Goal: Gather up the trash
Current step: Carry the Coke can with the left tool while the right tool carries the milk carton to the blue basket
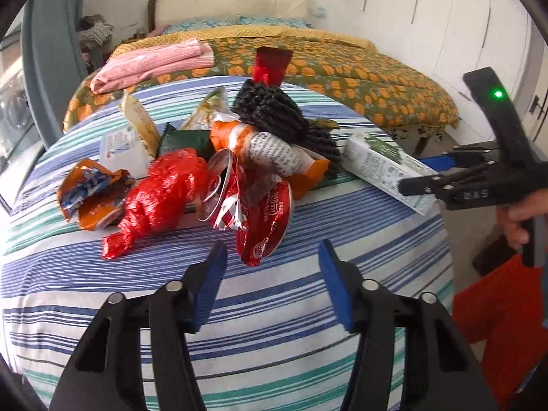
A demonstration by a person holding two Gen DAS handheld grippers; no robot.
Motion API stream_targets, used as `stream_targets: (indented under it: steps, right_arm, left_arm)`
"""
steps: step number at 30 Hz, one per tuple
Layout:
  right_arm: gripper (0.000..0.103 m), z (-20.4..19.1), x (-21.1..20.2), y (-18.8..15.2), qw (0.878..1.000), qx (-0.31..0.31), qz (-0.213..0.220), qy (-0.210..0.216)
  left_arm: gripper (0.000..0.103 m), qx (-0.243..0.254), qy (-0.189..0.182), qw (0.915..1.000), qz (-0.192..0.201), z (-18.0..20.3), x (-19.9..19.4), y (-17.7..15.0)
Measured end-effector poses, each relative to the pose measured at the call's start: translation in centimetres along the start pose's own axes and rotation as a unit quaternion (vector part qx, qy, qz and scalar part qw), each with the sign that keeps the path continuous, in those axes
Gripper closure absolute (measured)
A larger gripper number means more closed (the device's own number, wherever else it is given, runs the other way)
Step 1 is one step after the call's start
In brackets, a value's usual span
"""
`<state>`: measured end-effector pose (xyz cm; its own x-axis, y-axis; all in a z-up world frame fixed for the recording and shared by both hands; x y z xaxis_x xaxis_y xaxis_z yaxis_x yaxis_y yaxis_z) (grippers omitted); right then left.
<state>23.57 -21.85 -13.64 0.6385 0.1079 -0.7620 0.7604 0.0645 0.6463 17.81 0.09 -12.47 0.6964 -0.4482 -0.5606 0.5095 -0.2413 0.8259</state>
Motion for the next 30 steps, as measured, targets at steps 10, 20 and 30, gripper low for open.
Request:
stream_targets:
  steps: [10, 20, 30]
  right_arm:
    - [0.039, -0.6, 1.7, 0.3, 0.999, -0.017, -0.023, -0.019]
    - [0.051, -0.5, -0.8, 0.1, 1.0, -0.021, 0.0, -0.001]
    - [0.051, 0.7, -2.8, -0.9, 0.996, 0.053, 0.016, 0.073]
  left_arm:
    - [0.026, 0.02, 0.077, 0.9967, 0.014, 0.0, 2.3, 1.4]
    - [0.065, -0.016, 0.073, 0.9972, 0.01, -0.6, -0.4, 0.2]
    - [0.065, -0.091, 0.074, 0.9922, 0.043, 0.4, -5.7, -1.8]
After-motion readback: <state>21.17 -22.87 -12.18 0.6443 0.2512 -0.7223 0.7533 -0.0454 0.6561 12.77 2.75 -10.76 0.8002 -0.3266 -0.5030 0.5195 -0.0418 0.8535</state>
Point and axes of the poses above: each gripper's, at about its wrist camera, not at the fingertips, and x roughly the way its jaws point, z to its right, y to its top, the point moved 1 cm from there along x, roughly the way its jaws point, and after that the axes turned 15 degrees about z, right-handed, at the moved point
